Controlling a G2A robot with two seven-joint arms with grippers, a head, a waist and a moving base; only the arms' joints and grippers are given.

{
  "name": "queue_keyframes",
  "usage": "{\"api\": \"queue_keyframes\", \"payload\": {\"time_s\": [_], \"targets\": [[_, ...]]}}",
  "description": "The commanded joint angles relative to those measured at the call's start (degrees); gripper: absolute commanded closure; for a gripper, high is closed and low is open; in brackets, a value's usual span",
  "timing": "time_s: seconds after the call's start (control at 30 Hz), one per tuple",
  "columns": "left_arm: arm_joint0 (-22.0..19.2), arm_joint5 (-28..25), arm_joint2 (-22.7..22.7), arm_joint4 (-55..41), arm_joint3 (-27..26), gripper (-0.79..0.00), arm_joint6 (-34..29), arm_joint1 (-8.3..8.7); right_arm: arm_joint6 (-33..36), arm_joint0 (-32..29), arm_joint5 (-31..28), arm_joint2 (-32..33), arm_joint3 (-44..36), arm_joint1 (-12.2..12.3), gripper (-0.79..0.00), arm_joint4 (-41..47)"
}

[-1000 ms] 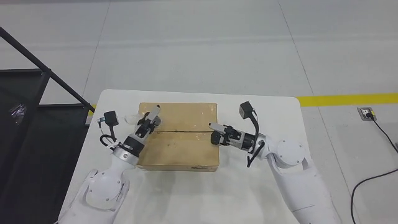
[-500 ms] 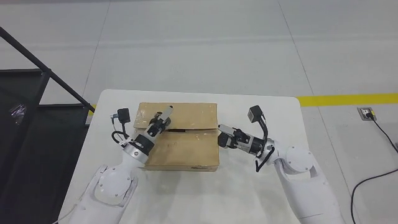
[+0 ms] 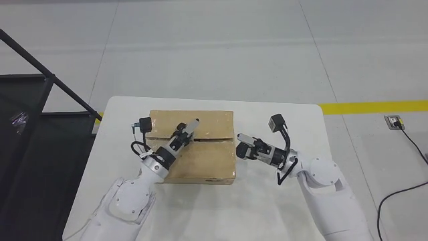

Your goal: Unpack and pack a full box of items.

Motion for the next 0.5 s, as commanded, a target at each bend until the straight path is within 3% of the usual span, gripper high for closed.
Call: {"api": "queue_keyframes", "payload": {"time_s": [0.0,0.47], "targets": [[-0.10,0.03,0.38,0.34,0.05,-0.785,-0.23,-0.12,-0.05,0.03,-0.07,-0.10,0.08,0.11,-0.785,0.12],[-0.34,-0.32,1.60,0.42,-0.18,-0.785,-1.66,-0.87,-0.59,0.02,-0.78,-0.65,0.77,0.88,-0.785,1.28]]}}
